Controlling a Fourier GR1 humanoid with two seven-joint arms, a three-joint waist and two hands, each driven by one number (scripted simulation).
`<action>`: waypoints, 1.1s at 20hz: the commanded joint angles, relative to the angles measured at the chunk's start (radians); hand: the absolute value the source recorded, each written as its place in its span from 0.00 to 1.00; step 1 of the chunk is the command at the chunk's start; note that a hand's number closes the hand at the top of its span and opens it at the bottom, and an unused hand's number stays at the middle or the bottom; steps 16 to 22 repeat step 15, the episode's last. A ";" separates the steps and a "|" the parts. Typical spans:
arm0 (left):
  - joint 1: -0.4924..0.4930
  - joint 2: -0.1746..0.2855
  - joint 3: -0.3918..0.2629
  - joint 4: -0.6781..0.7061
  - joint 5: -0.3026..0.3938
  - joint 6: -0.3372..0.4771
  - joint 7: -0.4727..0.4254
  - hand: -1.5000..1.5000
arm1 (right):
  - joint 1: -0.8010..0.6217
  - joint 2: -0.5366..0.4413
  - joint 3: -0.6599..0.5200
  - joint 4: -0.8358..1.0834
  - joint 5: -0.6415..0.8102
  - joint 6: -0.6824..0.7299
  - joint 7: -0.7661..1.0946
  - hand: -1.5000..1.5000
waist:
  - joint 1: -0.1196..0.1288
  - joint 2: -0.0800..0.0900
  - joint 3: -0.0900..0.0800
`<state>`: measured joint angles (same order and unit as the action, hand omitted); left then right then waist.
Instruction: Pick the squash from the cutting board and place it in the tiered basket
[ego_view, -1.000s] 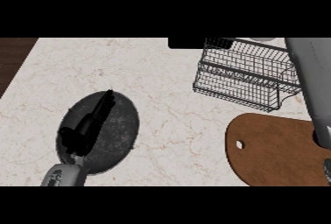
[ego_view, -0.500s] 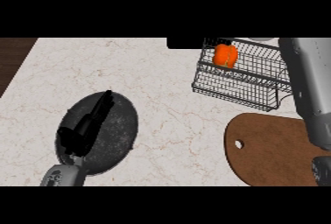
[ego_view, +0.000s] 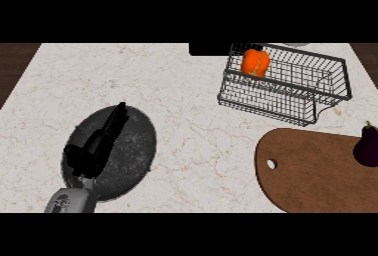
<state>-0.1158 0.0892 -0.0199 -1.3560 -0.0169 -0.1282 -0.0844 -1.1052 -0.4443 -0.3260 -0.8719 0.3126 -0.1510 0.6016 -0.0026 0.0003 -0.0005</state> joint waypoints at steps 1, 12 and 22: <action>0.004 0.020 0.016 -0.019 0.012 -0.011 0.021 0.50 | 0.048 -0.115 -0.065 -0.029 0.021 -0.085 -0.053 0.00 | -0.001 -0.001 0.001; 0.043 0.006 -0.010 -0.105 0.018 -0.017 0.065 0.50 | 0.362 -0.399 -0.419 -0.063 -0.303 0.191 -0.275 0.00 | -0.004 -0.002 0.002; 0.038 0.013 0.016 -0.012 0.016 -0.021 -0.002 0.50 | 0.462 -0.499 -0.476 -0.024 -0.362 0.350 -0.293 0.00 | -0.017 -0.002 0.001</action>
